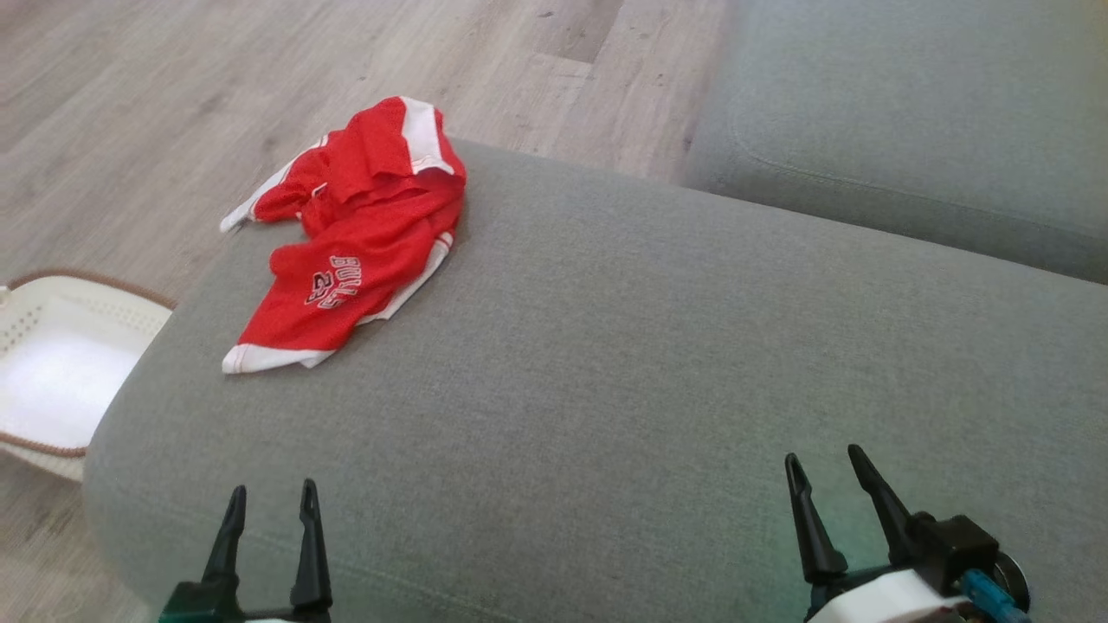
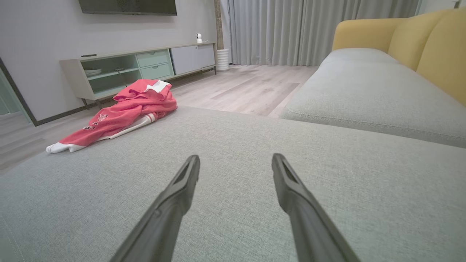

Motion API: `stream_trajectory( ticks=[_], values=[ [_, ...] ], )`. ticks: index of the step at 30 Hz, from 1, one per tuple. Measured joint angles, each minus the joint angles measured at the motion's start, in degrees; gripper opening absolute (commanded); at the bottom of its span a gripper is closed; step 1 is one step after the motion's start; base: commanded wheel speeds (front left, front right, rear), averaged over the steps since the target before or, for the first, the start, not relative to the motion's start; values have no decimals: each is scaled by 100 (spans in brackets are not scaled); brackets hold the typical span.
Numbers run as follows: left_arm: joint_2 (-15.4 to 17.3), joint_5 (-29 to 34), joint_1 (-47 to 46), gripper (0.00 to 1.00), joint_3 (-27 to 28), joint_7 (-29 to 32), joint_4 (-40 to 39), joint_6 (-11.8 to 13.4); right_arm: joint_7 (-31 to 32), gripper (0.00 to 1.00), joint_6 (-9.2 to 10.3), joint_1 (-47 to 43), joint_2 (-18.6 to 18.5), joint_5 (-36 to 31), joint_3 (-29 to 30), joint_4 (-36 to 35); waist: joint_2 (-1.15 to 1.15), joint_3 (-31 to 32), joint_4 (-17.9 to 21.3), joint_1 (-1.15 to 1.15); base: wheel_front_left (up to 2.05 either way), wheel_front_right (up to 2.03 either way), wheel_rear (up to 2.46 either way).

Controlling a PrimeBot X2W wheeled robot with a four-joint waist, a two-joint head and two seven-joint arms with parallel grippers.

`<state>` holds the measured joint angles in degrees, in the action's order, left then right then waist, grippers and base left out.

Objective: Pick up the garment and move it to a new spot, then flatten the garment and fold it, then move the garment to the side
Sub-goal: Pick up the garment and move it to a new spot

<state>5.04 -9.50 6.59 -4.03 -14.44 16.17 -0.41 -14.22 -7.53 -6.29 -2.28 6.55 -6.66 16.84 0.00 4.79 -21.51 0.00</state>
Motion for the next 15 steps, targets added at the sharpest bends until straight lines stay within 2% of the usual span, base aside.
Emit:
stream_trajectory(
  ticks=[7, 11, 15],
  values=[
    [-1, -3, 0, 100, 20, 0, -248, -2, 0, 100, 0, 19, -1, -12, 4, -53, 0, -149, -91, 0, 0, 0, 0],
    [-11, -269, -25, 100, 157, 0, -579, -18, 0, 100, 0, 38, 0, -81, 25, -138, 0, -245, -85, 0, 0, 0, 0],
    [343, -307, -345, 100, 416, 111, -1122, -76, -1, 100, 0, 141, -1, -212, 67, -189, 0, -430, -29, 0, 0, 0, 0]
  ],
)
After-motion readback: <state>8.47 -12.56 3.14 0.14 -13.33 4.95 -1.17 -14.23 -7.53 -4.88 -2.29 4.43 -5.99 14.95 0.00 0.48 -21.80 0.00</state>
